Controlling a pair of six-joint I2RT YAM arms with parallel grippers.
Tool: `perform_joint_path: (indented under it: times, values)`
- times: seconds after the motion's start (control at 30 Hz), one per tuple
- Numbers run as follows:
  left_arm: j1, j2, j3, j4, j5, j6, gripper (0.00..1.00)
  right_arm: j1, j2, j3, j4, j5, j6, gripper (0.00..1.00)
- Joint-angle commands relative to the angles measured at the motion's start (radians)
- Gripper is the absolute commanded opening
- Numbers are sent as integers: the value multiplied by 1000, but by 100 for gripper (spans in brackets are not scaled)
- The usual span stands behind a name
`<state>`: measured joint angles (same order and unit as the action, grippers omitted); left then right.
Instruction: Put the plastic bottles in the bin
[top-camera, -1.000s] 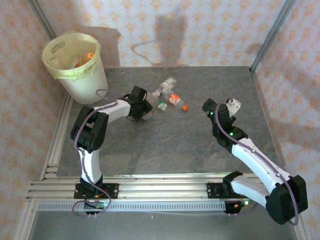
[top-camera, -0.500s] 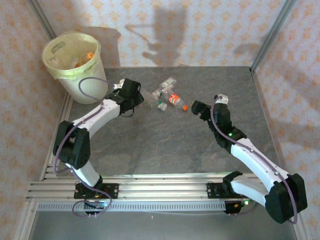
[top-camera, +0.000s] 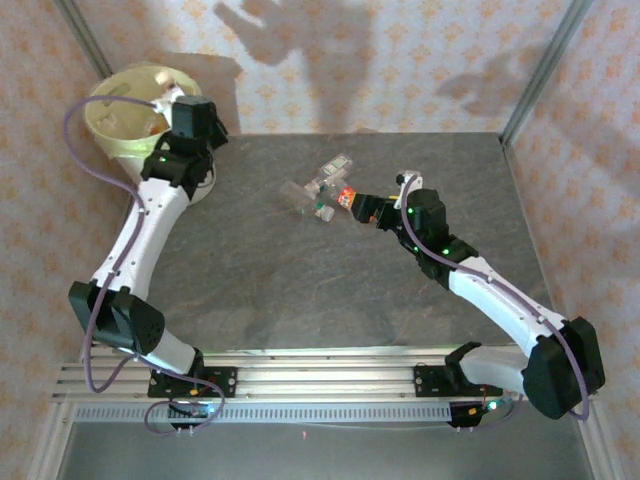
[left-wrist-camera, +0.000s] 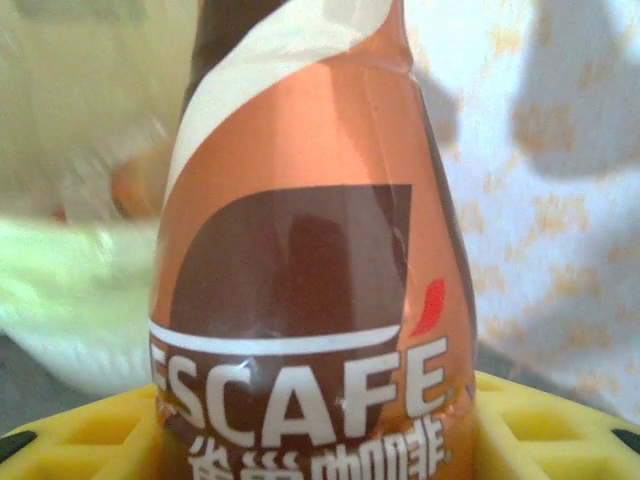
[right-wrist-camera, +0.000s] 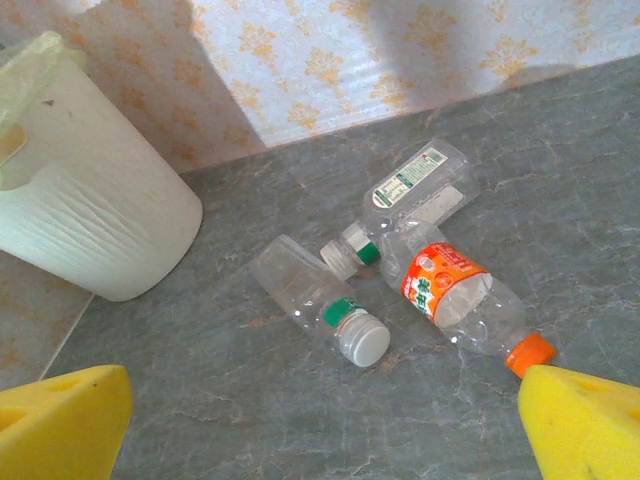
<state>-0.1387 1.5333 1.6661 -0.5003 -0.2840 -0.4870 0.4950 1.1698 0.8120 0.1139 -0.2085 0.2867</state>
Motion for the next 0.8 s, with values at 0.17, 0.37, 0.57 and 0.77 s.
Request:
perform_joint_path:
  times: [0.17, 0.37, 0.57, 0.77]
  values:
    - [117, 63, 165, 20, -50, 68, 59, 9, -43, -16, 43, 77, -7, 99]
    - [170, 108, 189, 111, -101, 25, 60, 8, -73, -51, 22, 121, 5, 99]
    - [219, 194, 260, 141, -126, 4, 60, 9, -109, -69, 1, 127, -7, 99]
    - [249, 330, 415, -2, -125, -82, 78, 9, -122, -85, 4, 140, -12, 99]
